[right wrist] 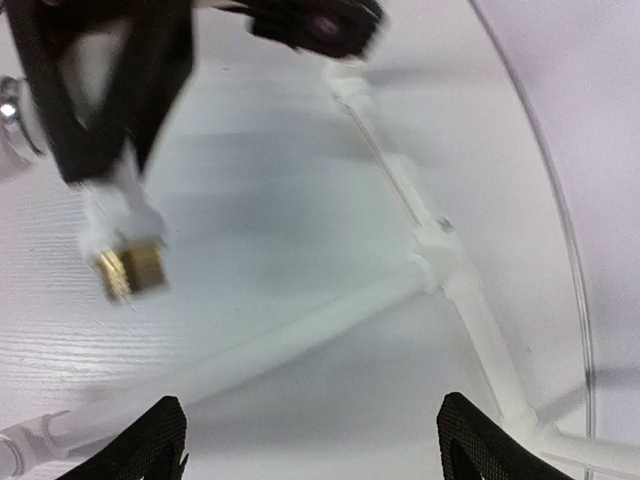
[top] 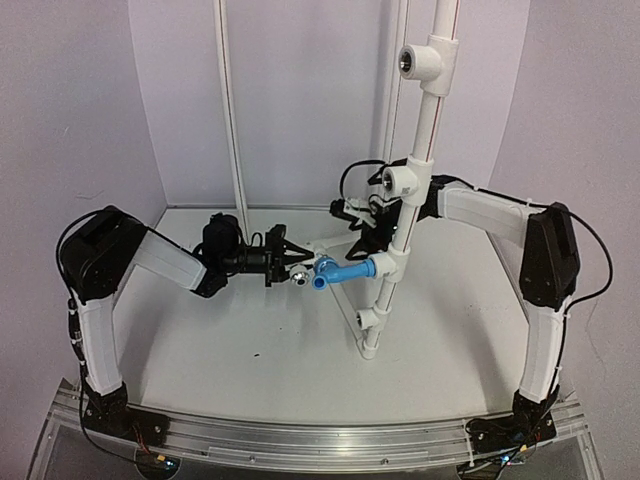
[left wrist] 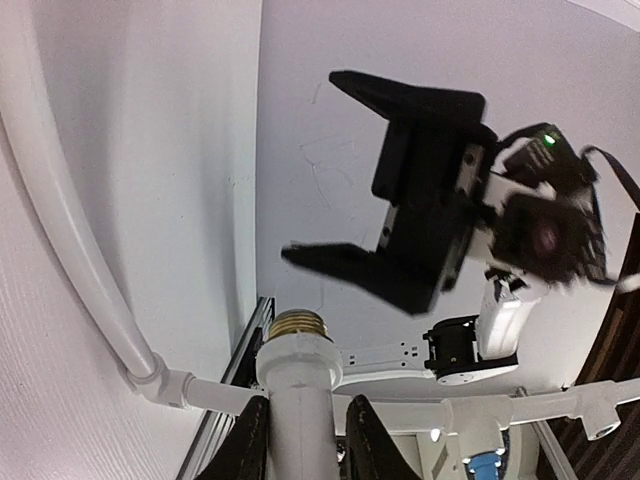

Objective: Install the water faucets

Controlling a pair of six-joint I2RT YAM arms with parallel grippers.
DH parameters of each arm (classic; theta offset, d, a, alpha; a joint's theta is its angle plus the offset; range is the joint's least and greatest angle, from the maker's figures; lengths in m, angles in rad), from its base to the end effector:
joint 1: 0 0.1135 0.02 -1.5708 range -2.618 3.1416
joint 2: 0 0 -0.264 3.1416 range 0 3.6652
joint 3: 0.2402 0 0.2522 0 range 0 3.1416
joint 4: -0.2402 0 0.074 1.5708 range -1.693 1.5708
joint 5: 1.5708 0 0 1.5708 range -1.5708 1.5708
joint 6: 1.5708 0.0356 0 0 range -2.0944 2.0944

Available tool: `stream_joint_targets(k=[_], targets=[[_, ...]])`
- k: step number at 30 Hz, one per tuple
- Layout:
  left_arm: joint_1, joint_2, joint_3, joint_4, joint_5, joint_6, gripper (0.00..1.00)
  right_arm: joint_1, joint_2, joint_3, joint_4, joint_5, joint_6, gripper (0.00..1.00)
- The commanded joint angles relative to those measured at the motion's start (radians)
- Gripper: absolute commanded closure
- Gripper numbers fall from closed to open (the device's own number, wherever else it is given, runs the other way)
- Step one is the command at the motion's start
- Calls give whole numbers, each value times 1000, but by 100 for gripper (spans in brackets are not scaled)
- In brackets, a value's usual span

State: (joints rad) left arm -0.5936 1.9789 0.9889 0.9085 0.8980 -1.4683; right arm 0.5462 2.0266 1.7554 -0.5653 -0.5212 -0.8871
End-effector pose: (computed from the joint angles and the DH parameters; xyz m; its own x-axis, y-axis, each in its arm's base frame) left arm 0.3203 -0.2497 0.1761 -0.9964 -0.0755 -0.0386 0.0346 0.0535 -0.9980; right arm 0.3826 0.2533 0.2649 0.1696 -0.6837 -0.7098 -0.9564 0.0597 -0.2860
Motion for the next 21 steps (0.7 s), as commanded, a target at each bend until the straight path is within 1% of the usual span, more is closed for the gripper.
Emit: stream_joint_targets(k=[1,3,4,5,6,8,10,14,17,19,21], targets=[[29,-216,17,-229,-59,152,100,-136,-134,23,30,-28,101,16],[39,-295,44,-422,-117,232,100,-191,-172,-2,33,-45,132,15],[40,-350,63,-546,-171,290,100,-215,-191,-14,34,-55,146,14],[40,-391,78,-633,-224,327,100,-234,-220,-33,32,-65,160,12],[40,-440,94,-724,-283,351,100,-260,-251,-52,32,-78,170,10],[42,-529,121,-854,-371,381,100,-293,-324,-89,32,-92,184,5],[41,-598,128,-899,-399,379,100,-313,-399,-134,32,-105,196,2],[40,-703,114,-890,-378,318,100,-325,-574,-221,33,-143,233,2],[35,-756,100,-887,-357,257,100,-327,-692,-277,52,-175,306,2],[27,-791,91,-890,-347,230,100,-329,-727,-269,47,-173,380,2],[19,-813,85,-894,-336,207,100,-327,-760,-272,23,-195,394,2]])
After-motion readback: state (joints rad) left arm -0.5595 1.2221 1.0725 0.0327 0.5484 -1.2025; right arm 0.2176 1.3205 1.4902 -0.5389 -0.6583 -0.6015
